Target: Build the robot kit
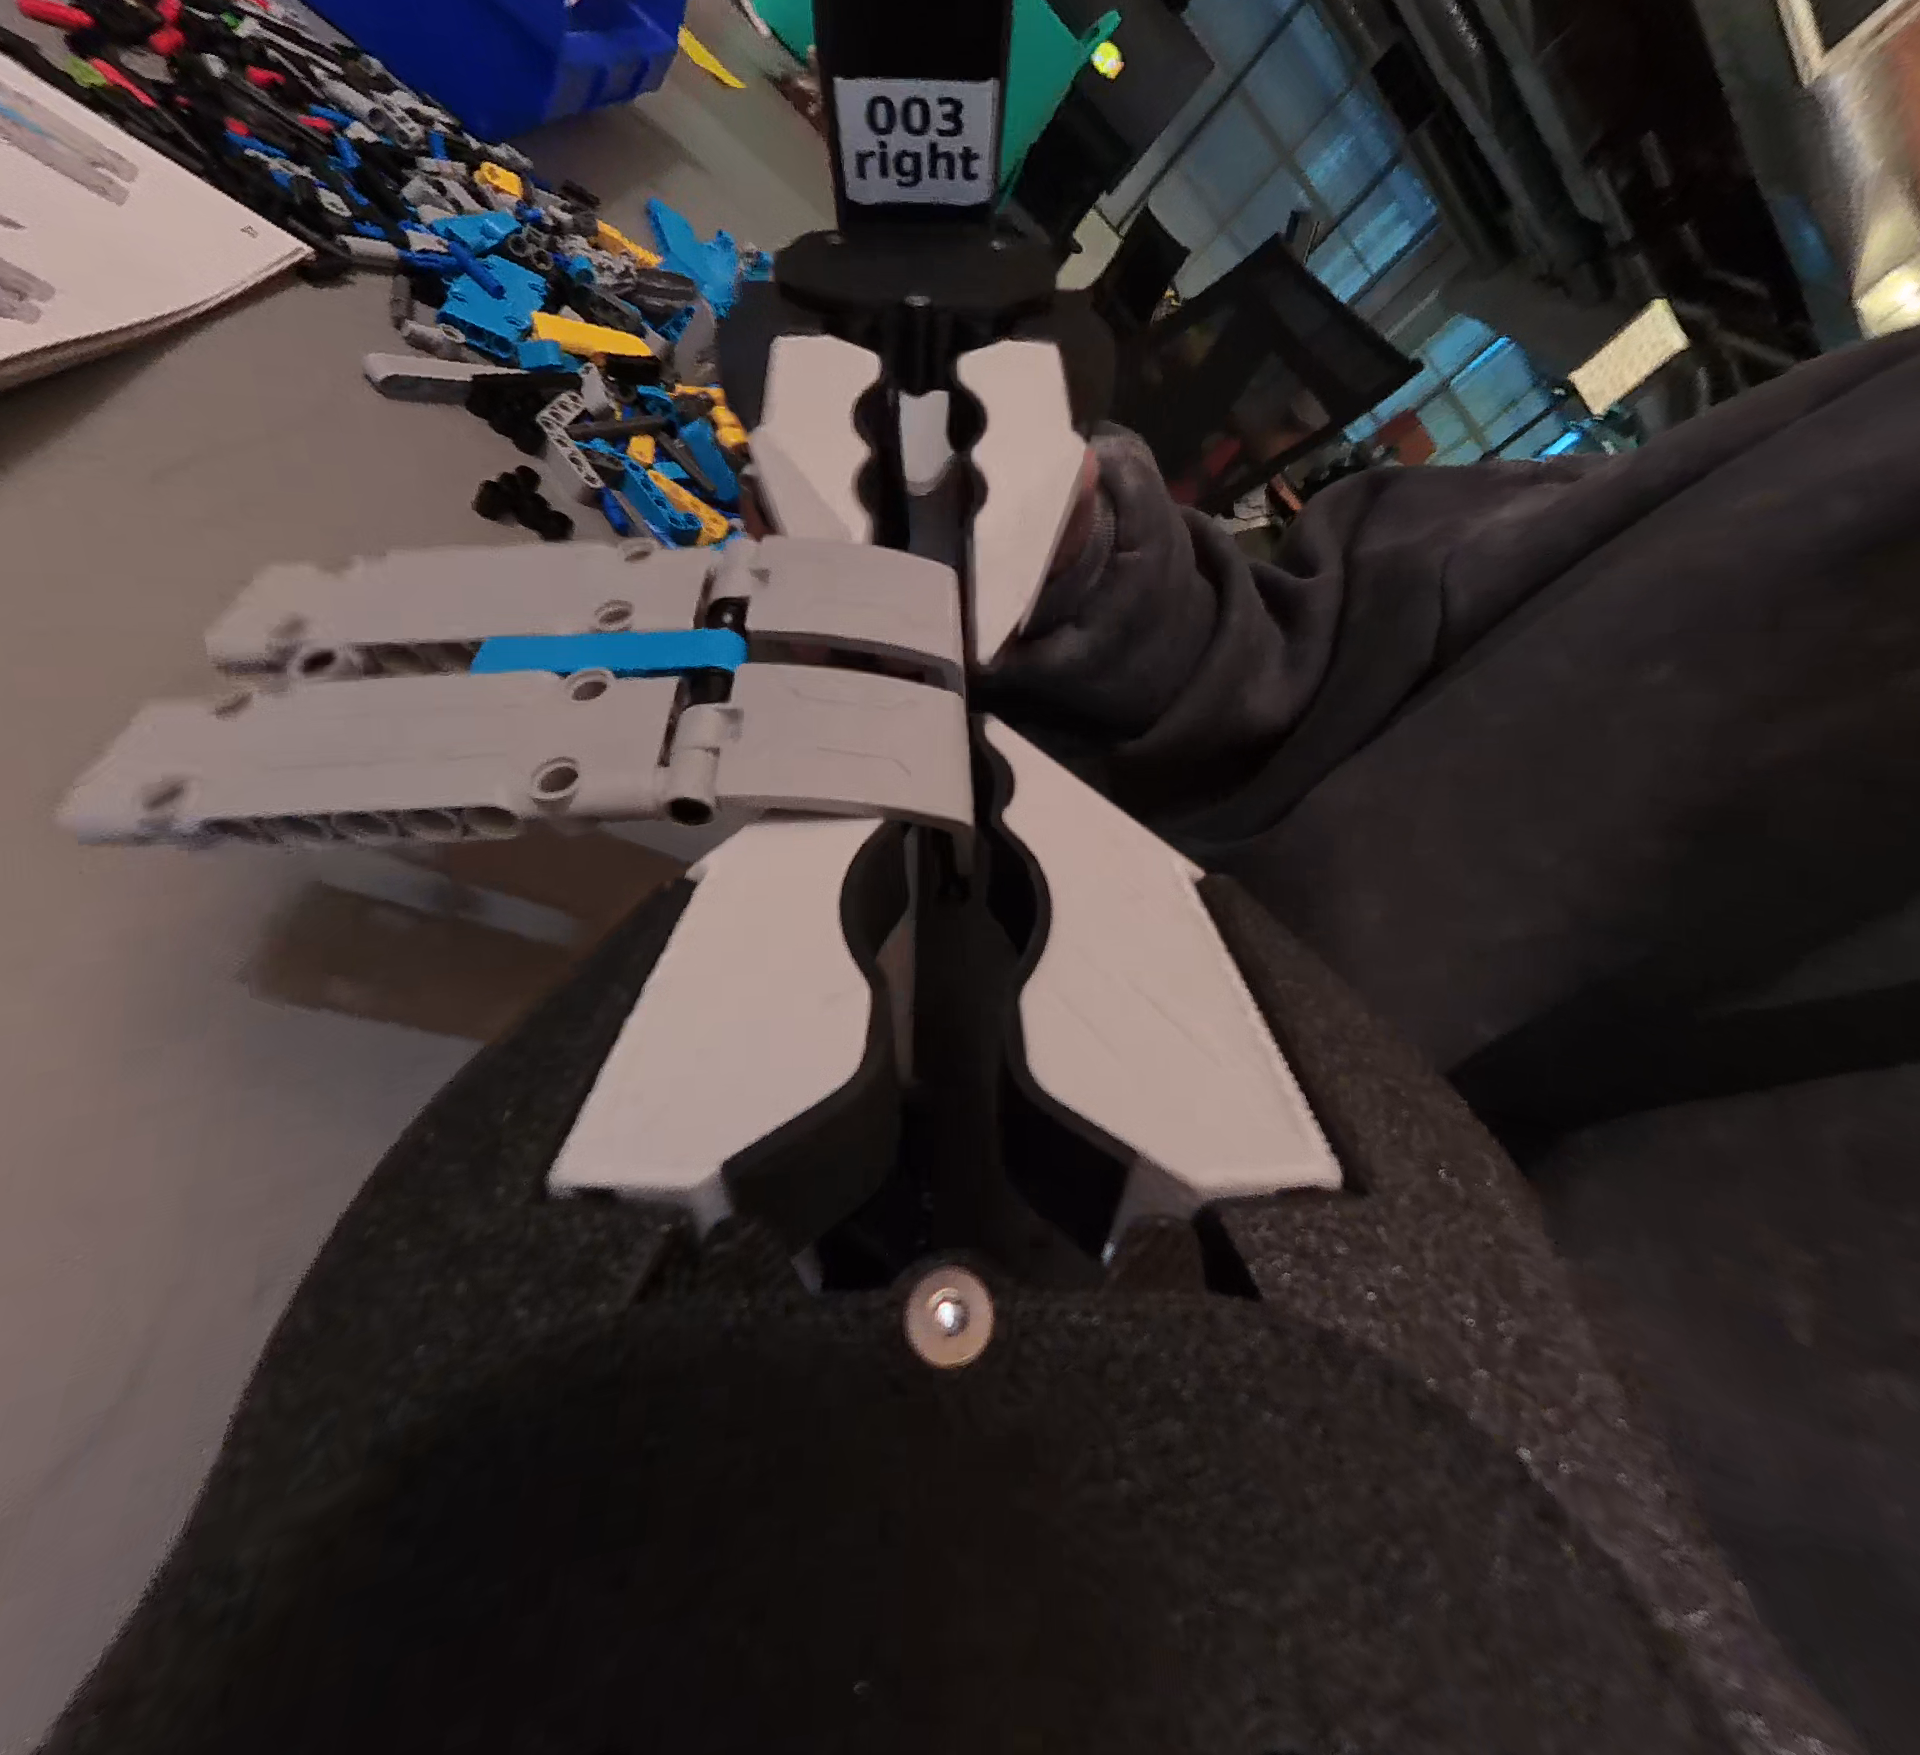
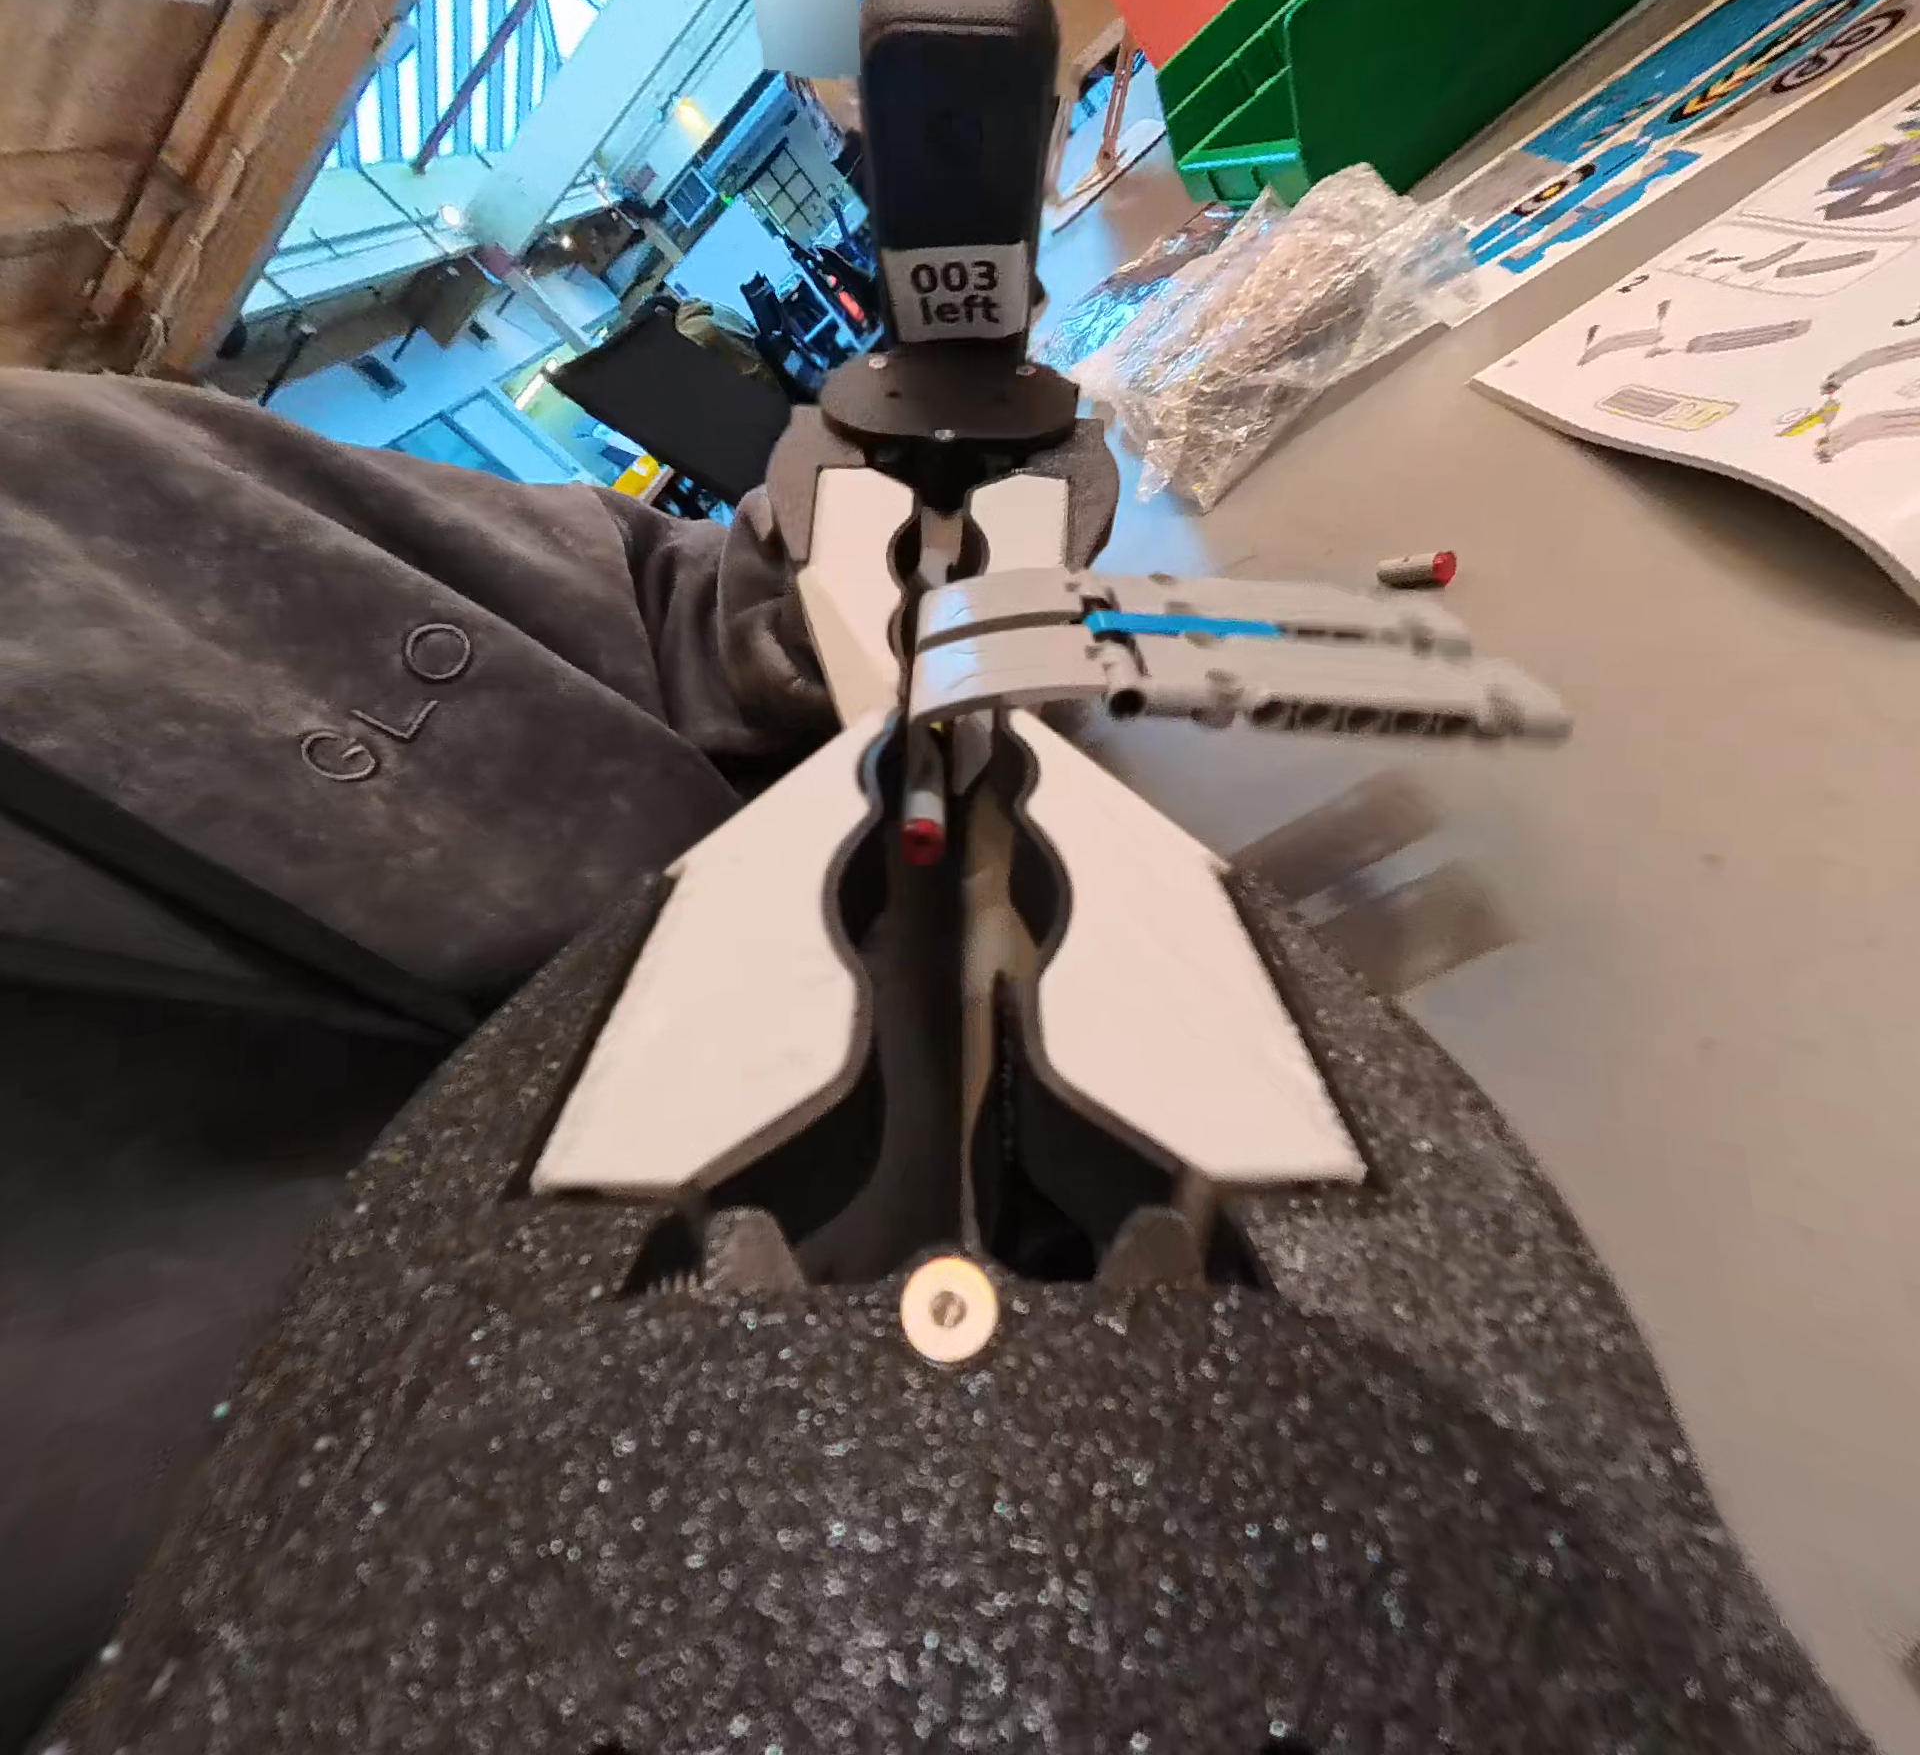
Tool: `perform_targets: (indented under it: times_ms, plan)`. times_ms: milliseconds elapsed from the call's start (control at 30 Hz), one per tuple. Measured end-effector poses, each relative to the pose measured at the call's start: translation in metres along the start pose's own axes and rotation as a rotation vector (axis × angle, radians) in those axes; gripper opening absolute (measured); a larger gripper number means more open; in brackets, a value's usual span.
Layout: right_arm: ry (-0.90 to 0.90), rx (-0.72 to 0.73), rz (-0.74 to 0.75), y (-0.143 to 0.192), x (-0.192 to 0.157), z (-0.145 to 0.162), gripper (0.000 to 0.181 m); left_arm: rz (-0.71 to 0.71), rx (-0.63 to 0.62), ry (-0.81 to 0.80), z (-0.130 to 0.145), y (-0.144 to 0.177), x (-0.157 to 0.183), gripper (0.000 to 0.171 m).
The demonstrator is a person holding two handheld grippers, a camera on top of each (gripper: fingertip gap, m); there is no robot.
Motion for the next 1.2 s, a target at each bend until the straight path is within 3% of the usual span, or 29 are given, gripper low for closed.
perform_targets:
  times_ms: [33,167,267,400,533,700,800,1200]
  plan:
    - [-0.021,0.007,-0.012,0.001,0.001,-0.001,0.006,-0.022,0.003,-0.004,-0.001,0.001,-0.001,0.006]
    - [-0.089,0.062,-0.034,0.012,0.005,-0.004,0.001,-0.06,0.037,-0.004,-0.003,0.012,-0.004,0.015]
    - [-0.103,0.086,-0.066,0.02,0.005,-0.006,0.002,-0.029,0.131,0.053,-0.007,0.023,-0.007,0.015]
    - [-0.086,0.104,-0.067,0.019,0.003,-0.007,0.002,0.007,0.154,0.078,-0.007,0.023,-0.008,0.002]
    - [-0.095,0.098,-0.078,0.012,0.001,-0.005,0.027,0.047,0.237,0.161,-0.009,0.023,-0.01,0.0]
    - [-0.129,0.105,-0.066,-0.002,0.002,-0.004,0.017,0.0,0.26,0.174,-0.008,0.017,-0.012,0.001]
    - [-0.121,0.087,-0.041,-0.004,0.004,-0.003,0.008,-0.014,0.247,0.15,-0.008,0.016,-0.011,0.001]
    - [-0.088,0.05,-0.032,-0.006,0.003,0.0,0.005,-0.058,0.125,0.022,-0.012,0.017,-0.004,0.003]
Point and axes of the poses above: each gripper's, where its closed fingertips meet, y back along the fingers, z out of its underside, x = y × z across the jaws, the point moved 10 cm from there along y, back along the fingers, and after that the axes turned 11 degrees about -y, right-handed, at the moved point
